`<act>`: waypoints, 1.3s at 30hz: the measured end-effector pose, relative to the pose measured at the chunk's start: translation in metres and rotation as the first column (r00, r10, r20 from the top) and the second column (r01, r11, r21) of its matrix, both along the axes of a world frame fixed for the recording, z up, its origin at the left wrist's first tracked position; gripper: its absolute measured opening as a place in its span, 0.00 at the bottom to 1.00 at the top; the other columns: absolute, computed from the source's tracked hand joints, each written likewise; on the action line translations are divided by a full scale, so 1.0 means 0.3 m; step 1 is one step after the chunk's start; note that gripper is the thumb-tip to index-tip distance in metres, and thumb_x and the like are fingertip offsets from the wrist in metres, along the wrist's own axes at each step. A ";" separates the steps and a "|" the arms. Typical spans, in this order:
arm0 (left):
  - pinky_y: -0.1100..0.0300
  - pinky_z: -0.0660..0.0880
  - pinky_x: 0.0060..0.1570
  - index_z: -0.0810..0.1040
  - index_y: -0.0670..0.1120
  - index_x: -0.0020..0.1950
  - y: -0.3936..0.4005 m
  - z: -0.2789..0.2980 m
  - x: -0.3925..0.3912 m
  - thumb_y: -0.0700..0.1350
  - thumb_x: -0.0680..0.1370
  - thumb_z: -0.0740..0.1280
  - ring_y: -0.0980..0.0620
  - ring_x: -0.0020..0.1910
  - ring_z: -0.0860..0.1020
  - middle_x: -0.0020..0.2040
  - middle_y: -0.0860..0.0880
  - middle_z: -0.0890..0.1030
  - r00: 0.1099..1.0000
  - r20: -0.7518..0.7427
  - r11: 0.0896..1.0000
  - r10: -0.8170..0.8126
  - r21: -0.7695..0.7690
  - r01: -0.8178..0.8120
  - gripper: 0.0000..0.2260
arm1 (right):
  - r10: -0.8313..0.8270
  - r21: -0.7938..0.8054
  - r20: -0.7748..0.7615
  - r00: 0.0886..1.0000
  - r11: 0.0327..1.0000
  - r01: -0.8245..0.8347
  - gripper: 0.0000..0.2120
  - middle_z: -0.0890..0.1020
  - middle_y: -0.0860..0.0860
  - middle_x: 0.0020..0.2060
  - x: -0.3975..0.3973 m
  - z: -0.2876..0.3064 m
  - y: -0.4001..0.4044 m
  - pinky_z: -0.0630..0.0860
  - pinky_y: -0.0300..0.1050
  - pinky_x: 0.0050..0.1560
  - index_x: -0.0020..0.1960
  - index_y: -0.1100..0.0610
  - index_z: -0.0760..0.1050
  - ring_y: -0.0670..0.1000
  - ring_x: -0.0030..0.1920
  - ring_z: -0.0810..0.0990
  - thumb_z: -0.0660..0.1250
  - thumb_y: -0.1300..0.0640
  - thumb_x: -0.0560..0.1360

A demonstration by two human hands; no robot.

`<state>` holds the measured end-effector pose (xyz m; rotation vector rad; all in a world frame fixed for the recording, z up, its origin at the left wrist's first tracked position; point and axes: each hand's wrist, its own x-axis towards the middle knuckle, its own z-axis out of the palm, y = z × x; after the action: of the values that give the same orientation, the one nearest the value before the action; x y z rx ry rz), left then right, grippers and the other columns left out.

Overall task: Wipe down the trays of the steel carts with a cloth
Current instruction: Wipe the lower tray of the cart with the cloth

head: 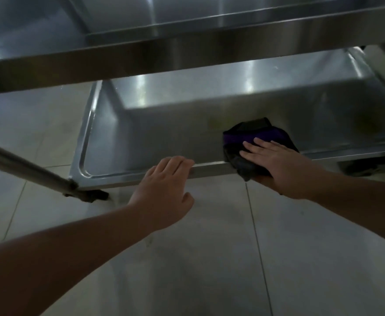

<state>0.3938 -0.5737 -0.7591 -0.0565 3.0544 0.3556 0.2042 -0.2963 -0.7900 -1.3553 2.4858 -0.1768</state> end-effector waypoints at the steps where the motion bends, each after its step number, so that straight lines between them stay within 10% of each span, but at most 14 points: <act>1: 0.53 0.63 0.75 0.65 0.50 0.80 0.022 -0.004 -0.018 0.54 0.76 0.67 0.51 0.76 0.64 0.76 0.52 0.69 1.000 -0.002 1.000 -0.011 -0.016 0.011 0.33 | -0.014 0.015 0.009 1.000 1.000 0.014 0.34 0.50 0.38 0.81 -0.022 0.007 0.045 0.41 0.43 0.79 0.83 0.40 0.51 0.40 0.81 0.44 0.49 0.32 0.80; 19: 0.58 0.38 0.82 0.47 0.45 0.87 0.444 -0.116 -0.319 0.58 0.78 0.60 0.53 0.85 0.40 0.87 0.49 0.44 0.944 0.035 0.940 -0.328 -0.089 0.329 0.42 | -0.248 0.082 -0.031 0.968 0.965 0.250 0.39 0.49 0.37 0.82 -0.232 0.008 0.593 0.43 0.45 0.81 0.83 0.39 0.50 0.39 0.82 0.43 0.50 0.27 0.76; 39: 0.51 0.45 0.83 0.36 0.46 0.86 0.677 -0.192 -0.497 0.67 0.77 0.57 0.54 0.84 0.35 0.87 0.49 0.37 0.906 0.045 0.902 -0.421 -0.081 0.423 0.47 | -0.640 0.041 -0.080 0.764 0.764 0.644 0.33 0.50 0.49 0.85 -0.542 0.016 0.661 0.44 0.55 0.81 0.85 0.51 0.49 0.54 0.84 0.46 0.47 0.38 0.85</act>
<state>0.2446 -0.3706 -0.8167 0.5831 2.9397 0.1837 0.0417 -0.0981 -0.7851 -0.4220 2.8830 -0.1964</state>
